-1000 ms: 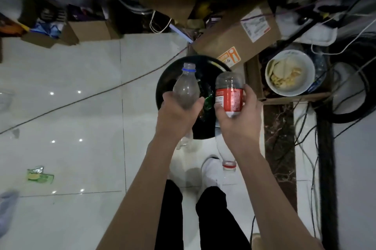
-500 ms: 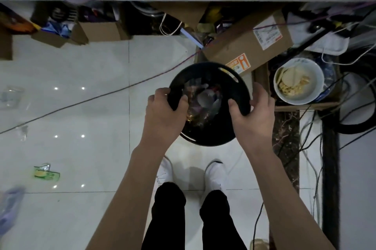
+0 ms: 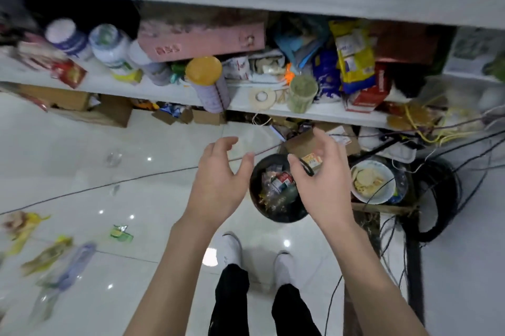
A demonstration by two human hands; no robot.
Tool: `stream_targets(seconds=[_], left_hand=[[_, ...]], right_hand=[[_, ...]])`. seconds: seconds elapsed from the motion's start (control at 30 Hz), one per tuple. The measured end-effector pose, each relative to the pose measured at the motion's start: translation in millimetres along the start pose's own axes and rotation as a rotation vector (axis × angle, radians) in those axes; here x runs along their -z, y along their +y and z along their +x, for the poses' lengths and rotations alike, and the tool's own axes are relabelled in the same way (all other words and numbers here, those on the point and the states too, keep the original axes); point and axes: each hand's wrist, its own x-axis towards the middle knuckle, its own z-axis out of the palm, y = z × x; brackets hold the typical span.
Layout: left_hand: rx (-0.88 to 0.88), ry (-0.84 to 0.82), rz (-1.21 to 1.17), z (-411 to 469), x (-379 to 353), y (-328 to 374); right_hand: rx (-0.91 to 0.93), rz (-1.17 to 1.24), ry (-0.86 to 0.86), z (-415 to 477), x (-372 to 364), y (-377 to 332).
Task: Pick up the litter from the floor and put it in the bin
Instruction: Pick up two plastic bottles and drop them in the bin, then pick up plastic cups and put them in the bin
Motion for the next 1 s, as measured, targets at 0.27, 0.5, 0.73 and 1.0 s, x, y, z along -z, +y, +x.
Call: stream_targets(seconds=[0.27, 0.5, 0.73, 1.0], left_hand=[[-0.149, 0.242, 0.014, -102, 128, 101], [-0.143, 0.406, 0.066, -188, 187, 113], [0.005, 0.552, 0.02, -235, 225, 73], [0.236, 0.701, -0.07, -278, 271, -26]], right_hand=[[0.329, 0.072, -0.104, -55, 92, -144], [0.527, 0.142, -0.206, -106, 118, -207], [0.617, 0.104, -0.358, -133, 91, -237], [0.717, 0.031, -0.554, -167, 4, -284]])
